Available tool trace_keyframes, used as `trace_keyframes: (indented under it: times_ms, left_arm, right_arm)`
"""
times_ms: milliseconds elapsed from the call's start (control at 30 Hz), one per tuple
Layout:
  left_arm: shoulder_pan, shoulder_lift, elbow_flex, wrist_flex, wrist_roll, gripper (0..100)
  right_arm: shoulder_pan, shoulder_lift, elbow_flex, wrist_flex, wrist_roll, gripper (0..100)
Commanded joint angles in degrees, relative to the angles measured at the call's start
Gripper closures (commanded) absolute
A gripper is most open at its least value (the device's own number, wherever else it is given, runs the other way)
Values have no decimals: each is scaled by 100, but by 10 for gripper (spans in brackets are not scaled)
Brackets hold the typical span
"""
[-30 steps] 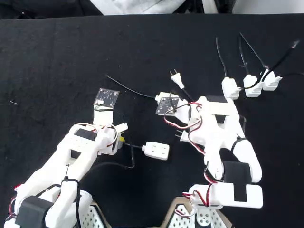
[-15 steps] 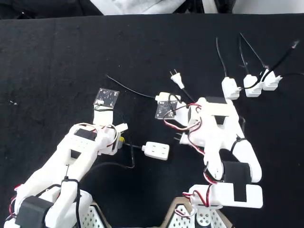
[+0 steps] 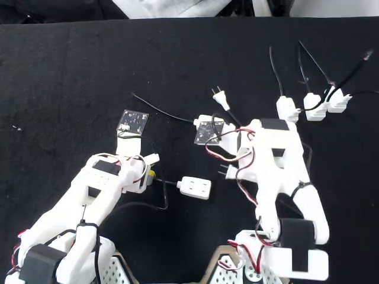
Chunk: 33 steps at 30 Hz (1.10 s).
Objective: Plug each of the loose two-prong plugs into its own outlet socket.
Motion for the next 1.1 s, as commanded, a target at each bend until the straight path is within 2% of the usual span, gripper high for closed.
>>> trace_keyframes:
  times_ms: [0, 300, 500, 667, 800, 1067]
  left_arm:
    - [4, -114, 57, -79, 62, 802]
    - [4, -114, 57, -79, 62, 802]
    - [4, -114, 57, -79, 62, 802]
    - [4, -114, 57, -88, 62, 802]
    - [4, -114, 40, -88, 62, 802]
    - [-40, -185, -57, -44, 62, 802]
  right_arm:
    - [-18, -277, -92, -264, -193, 988]
    - [-62, -31, -22, -1899, -1644, 988]
    - [-105, -347, -242, -1433, -2084, 988]
    - [-404, -1349, -136, -580, -2233, 988]
    - [-466, -2176, 303, -492, -2242, 988]
    - [-1556, -3275, 1209, -730, -3745, 988]
